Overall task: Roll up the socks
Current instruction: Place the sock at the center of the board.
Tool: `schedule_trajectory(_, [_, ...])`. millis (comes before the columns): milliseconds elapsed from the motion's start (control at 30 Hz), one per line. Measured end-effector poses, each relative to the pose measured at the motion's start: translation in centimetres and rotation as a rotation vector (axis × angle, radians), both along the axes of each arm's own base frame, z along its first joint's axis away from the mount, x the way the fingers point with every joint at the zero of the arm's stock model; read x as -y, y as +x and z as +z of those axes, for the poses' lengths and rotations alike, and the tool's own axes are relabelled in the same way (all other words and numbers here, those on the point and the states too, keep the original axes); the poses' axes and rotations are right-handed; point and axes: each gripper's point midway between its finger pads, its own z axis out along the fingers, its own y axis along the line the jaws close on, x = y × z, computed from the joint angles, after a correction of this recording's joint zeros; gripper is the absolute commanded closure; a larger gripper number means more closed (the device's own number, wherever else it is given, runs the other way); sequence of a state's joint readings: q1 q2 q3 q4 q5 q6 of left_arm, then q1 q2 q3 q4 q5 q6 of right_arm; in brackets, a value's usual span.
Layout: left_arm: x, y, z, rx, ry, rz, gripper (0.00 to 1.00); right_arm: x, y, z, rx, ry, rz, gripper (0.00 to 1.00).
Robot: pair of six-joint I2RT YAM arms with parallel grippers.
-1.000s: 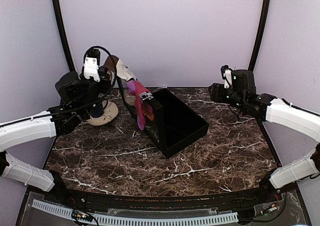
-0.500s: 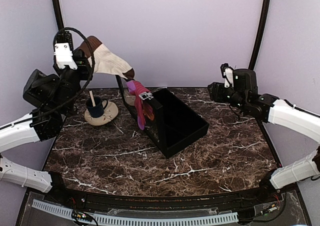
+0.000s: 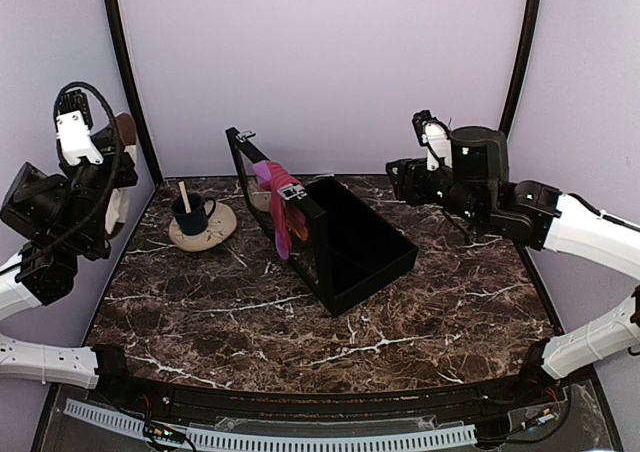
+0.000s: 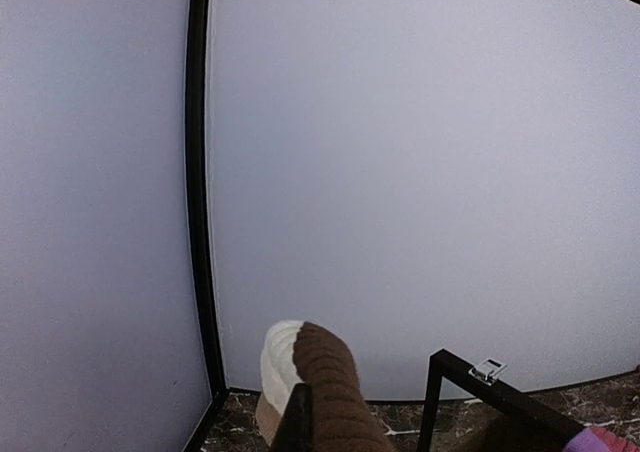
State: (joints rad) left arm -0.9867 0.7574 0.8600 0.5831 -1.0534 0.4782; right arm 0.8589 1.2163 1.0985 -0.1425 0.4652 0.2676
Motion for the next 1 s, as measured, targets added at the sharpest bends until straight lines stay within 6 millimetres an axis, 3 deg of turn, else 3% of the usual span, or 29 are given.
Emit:
schedule_trajectory(200, [2.4, 1.3, -5.2, -0.161, 0.042, -0.062, 1.00, -4.3, -4.5, 3.7, 0.064, -0.019, 0.078, 0.31])
schedule_trajectory(367, [3.9, 1.7, -12.1, -0.326, 0.060, -0.107, 1.00, -7.6, -9.5, 5.7, 0.099, -0.035, 0.145, 0.31])
schedule_trajectory(667, [4.8, 1.1, -22.7, -0.579, 0.022, -0.152, 1.00, -14.1, -17.9, 6.6, 0.128, -0.090, 0.262, 0.30])
schedule_trajectory(733, [4.9, 0.8, -25.0, -0.634, 0.013, -0.148, 0.87, -15.5, -19.0, 6.1, 0.124, -0.099, 0.282, 0.29])
schedule_trajectory(800, [4.7, 0.4, -27.2, -0.685, -0.008, -0.139, 0.63, -17.0, -19.9, 5.2, 0.117, -0.114, 0.299, 0.29])
schedule_trajectory(867, [4.1, -0.2, -29.4, -0.738, -0.032, -0.123, 0.47, -18.2, -20.3, 4.0, 0.109, -0.134, 0.307, 0.29])
schedule_trajectory(933, [3.5, -0.8, -30.9, -0.779, -0.067, -0.109, 0.36, -19.0, -20.5, 2.6, 0.102, -0.160, 0.307, 0.29])
schedule_trajectory(1000, [2.7, -1.5, -32.0, -0.805, -0.130, -0.098, 0.32, -19.8, -20.4, 1.0, 0.095, -0.188, 0.296, 0.28])
